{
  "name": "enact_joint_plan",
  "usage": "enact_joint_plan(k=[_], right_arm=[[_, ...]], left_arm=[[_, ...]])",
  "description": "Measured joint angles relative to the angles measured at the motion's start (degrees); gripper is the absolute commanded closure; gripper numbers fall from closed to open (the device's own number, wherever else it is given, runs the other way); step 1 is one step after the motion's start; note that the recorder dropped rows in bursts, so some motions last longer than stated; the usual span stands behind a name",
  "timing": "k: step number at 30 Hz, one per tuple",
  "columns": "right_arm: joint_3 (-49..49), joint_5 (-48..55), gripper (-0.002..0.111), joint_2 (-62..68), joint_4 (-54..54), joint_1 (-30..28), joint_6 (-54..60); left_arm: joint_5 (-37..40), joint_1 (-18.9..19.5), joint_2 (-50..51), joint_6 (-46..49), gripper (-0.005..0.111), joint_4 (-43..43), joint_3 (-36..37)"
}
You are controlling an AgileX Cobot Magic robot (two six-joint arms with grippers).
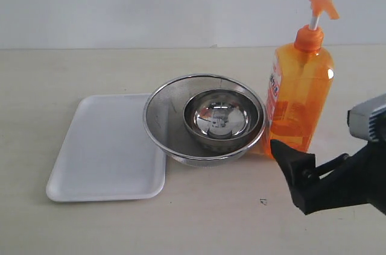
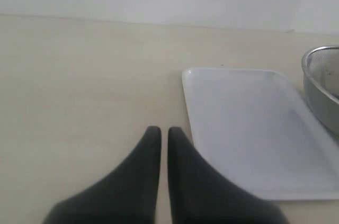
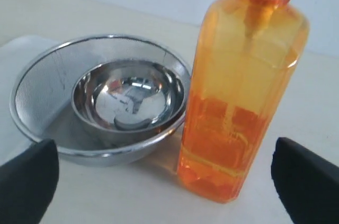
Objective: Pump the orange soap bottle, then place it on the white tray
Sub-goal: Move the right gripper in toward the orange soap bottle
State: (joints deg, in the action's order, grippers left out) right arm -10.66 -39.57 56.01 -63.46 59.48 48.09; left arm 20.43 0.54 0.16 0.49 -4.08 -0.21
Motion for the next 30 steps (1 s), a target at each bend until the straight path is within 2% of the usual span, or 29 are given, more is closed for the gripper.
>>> enact_joint_plan(k=[3,9,13,18,23,26,30], right_arm=[[1.8,-7.0,0.004,0.0,0.8,2.8,-1.9],[3.1,-11.4,0.004,1.6,0.3,3.3,-2.3],[3.2,-15.8,0.004,8.9,1.0,3.3,-6.0],[2.9,-27.4,0.004,24.1,4.8,3.3,-19.1],[-2.0,-29.3,0.004,34.8,6.2,3.3,-23.3],[-3.7,-29.3,0.004,36.3,4.5,2.9,-23.3],[-4.2,-29.4,0.004,36.5,2.3,-0.7,-24.3]], left_arm=[[0.0,0.0,0.0,0.0,0.102,0.0,0.0],[0.0,0.0,0.0,0.0,0.102,0.0,0.0],[0.0,0.0,0.0,0.0,0.102,0.0,0.0],[0.0,0.0,0.0,0.0,0.102,0.0,0.0],[0.0,0.0,0.0,0.0,0.102,0.0,0.0],[0.0,0.0,0.0,0.0,0.102,0.0,0.0],[0.0,0.0,0.0,0.0,0.102,0.0,0.0]])
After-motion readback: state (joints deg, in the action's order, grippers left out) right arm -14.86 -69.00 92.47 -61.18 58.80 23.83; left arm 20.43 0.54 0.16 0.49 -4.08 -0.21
